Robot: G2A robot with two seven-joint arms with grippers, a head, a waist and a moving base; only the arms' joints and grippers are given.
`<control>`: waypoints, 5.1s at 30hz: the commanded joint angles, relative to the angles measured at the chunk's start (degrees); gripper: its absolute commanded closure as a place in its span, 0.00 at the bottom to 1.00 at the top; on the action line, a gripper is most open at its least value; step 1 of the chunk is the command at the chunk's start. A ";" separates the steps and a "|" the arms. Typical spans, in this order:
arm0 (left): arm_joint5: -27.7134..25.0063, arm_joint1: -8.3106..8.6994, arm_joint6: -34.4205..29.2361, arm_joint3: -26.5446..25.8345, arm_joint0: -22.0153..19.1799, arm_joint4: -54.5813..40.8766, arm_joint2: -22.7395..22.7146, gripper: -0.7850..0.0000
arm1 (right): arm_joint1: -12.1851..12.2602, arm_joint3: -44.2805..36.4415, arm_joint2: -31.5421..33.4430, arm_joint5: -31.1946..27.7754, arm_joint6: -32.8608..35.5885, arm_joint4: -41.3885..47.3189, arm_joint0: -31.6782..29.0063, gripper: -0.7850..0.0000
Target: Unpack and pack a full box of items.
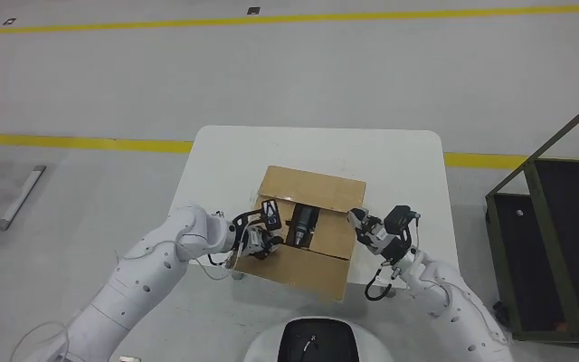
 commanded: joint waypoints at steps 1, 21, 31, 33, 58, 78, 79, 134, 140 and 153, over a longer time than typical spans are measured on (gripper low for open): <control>0.53 0.19 0.50 -0.55 -0.33 -0.93 -1.23 0.89 | 0.14 -0.99 0.74 0.00 -0.39 -0.07 -0.65 1.00; 19.64 -2.80 6.28 -1.65 -5.39 13.69 1.82 1.00 | 1.20 -5.37 7.67 5.33 -2.78 -2.25 -7.89 1.00; 20.75 -3.68 6.98 0.17 -6.05 15.37 3.02 0.00 | 0.49 -3.11 7.32 15.94 -6.61 -3.41 -9.75 1.00; 20.75 -3.68 6.98 0.17 -6.05 15.37 3.02 0.00 | 0.09 -2.00 6.16 17.51 -7.16 -2.03 -9.56 1.00; 20.75 -3.68 6.98 0.17 -6.05 15.37 3.02 0.00 | -3.78 18.06 -3.77 19.70 -6.59 2.43 8.28 1.00; 20.75 -3.68 6.98 0.17 -6.05 15.37 3.02 0.00 | -5.47 26.82 -7.27 16.04 -7.69 1.55 13.81 1.00; 20.75 -3.68 6.98 0.17 -6.05 15.37 3.02 0.00 | -5.52 26.97 -7.41 16.09 -7.22 1.44 13.92 1.00; 33.76 -13.87 7.63 15.60 -14.38 40.69 12.23 0.77 | -3.77 13.48 1.29 15.45 -5.31 0.33 3.21 1.00; 33.43 -14.36 7.87 15.65 -14.10 41.63 11.32 1.00 | -3.68 12.15 1.82 15.26 -5.12 0.09 2.70 1.00; 29.52 -14.92 8.03 13.10 -13.32 41.93 8.68 1.00 | -2.91 6.67 4.38 12.80 -4.20 -2.13 0.89 1.00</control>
